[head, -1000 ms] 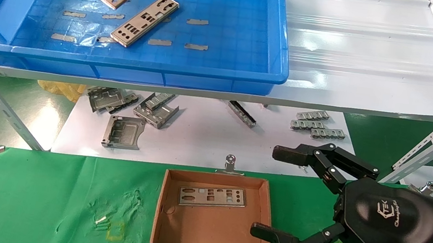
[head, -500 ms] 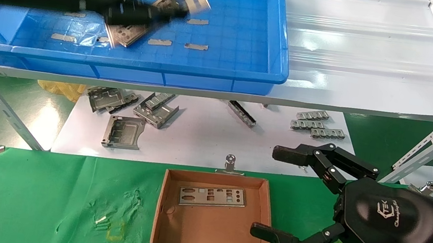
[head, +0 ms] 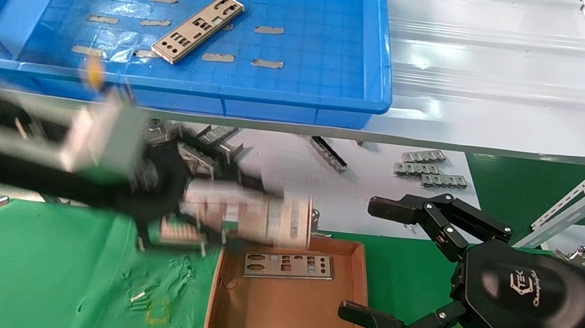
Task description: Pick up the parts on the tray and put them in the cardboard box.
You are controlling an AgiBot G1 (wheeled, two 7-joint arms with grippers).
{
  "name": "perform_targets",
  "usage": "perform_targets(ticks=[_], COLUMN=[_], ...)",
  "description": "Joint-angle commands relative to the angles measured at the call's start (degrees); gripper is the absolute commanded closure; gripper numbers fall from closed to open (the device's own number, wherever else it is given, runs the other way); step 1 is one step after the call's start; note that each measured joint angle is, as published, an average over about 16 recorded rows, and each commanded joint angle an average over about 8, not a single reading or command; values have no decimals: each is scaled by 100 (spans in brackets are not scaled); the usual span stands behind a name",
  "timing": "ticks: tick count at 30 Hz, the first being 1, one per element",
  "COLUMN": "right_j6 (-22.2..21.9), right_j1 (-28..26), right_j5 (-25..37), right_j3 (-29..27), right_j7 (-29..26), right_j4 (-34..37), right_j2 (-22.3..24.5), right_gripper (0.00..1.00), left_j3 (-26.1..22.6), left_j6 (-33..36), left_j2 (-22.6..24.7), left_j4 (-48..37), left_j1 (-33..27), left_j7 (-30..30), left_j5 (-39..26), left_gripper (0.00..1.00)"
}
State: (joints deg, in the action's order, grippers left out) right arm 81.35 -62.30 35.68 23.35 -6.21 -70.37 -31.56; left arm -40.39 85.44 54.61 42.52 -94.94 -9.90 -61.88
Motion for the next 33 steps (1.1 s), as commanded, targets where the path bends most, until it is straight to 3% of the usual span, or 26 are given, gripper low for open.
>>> perform_targets(ticks=[1,8,15,16,22,24,33], right_j6=[0,0,0,0,0,0,0], right_j1=[0,0,0,0,0,0,0], right_j5=[0,0,0,0,0,0,0], right_j3=[0,0,0,0,0,0,0], right_j7=[0,0,0,0,0,0,0], right_j4=[0,0,0,0,0,0,0], right_j2=[0,0,0,0,0,0,0], right_gripper=[0,0,0,0,0,0,0], left_j3=[-161,-492,-690,-704,-732,-731,-649], left_j6=[-174,-1388,-1810,-1857,-2115,-2179,-2325], left_j2=[-85,560,1010,1053,1236,1282,1410], left_j4=[351,298,135,103,-88,-154,-282], left_j1=[348,1015,1310,1333,1413,1426,1512], left_j7=[-117,-215,-353,-403,-733,-828,-1433], left_j5=[49,-604,-890,-921,-1048,-1071,-1029], left_gripper=[100,100,99,94,20,1,0])
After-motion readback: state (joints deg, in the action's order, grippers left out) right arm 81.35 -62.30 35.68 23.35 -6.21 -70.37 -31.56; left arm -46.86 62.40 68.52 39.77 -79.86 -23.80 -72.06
